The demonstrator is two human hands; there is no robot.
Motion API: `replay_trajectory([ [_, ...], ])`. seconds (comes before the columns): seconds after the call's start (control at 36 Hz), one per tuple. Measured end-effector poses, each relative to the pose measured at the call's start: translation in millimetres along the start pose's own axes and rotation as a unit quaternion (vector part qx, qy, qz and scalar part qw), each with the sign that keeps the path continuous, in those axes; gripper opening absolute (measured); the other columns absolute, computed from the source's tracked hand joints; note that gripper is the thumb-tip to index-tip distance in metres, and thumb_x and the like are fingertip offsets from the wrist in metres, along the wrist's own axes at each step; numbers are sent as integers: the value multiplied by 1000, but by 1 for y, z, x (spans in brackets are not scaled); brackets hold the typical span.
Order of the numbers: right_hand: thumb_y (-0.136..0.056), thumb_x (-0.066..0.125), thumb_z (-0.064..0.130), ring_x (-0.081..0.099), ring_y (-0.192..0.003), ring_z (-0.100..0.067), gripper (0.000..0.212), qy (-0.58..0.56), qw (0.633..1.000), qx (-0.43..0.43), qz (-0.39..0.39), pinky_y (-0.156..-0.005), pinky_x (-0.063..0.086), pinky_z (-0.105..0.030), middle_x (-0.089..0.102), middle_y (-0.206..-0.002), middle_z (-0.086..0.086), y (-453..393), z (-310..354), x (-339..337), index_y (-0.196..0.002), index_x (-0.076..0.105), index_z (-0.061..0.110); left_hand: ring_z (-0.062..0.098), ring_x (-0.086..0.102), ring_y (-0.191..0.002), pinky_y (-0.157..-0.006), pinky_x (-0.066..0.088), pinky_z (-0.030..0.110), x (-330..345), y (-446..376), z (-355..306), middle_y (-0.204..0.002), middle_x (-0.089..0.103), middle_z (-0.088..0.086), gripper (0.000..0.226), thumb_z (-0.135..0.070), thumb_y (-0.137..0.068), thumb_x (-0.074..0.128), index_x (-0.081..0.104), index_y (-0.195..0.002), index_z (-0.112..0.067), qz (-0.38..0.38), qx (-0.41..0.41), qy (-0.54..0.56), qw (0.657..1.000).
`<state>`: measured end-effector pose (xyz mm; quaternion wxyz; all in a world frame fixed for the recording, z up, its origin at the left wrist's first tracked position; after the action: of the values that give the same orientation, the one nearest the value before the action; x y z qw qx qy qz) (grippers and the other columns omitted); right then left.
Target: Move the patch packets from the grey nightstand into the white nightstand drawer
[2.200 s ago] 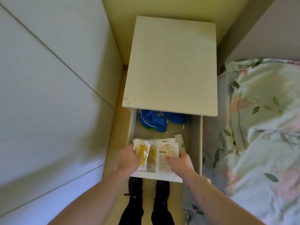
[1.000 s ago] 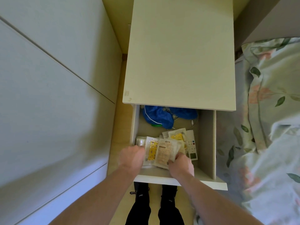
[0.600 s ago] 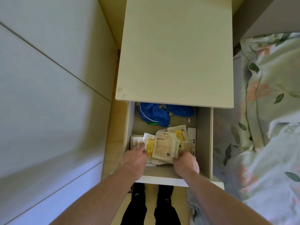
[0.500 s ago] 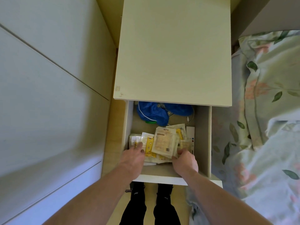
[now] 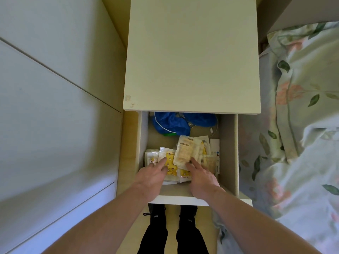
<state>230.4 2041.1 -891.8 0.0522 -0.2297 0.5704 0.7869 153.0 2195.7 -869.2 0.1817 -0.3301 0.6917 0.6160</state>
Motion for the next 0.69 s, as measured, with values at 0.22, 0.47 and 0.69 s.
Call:
replay_trajectory([
  [0.22, -92, 49, 3, 43, -142, -24, 67, -90, 996, 23, -12, -115, 41, -33, 37, -160, 7, 24, -13, -18, -152, 43, 31, 27, 52, -127, -99, 52, 40, -1, 7, 1, -166, 17, -1, 60, 0, -90, 53, 45, -147, -16, 27, -3, 3, 1000],
  [0.47, -87, 46, -4, 42, -143, -23, 74, -141, 989, 21, -50, -115, 43, -35, 31, -163, 5, 85, -3, -28, -154, 40, 26, 24, 44, -135, -102, 45, 33, -39, 57, -9, -168, 10, -3, 73, 5, -88, 50, 36, -154, -23, 7, -39, 80, 996],
  [0.69, -90, 49, 3, 37, -147, -20, 67, -236, 966, 25, -101, -120, 36, -36, 34, -162, 7, 233, 19, -51, -152, 45, 29, 19, 37, -144, -107, 45, 33, -112, 178, -42, -168, 7, -12, 66, -6, -95, 45, 34, -155, -31, -56, -32, 146, 987],
])
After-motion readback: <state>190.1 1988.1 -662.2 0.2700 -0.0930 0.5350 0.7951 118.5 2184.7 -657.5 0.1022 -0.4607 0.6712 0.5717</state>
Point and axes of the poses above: each hand's wrist, its own y-axis away from the middle knuckle, its own x-axis out of the palm, z = x × y, the point moved 4 cm from there along -y, towards the middle knuckle
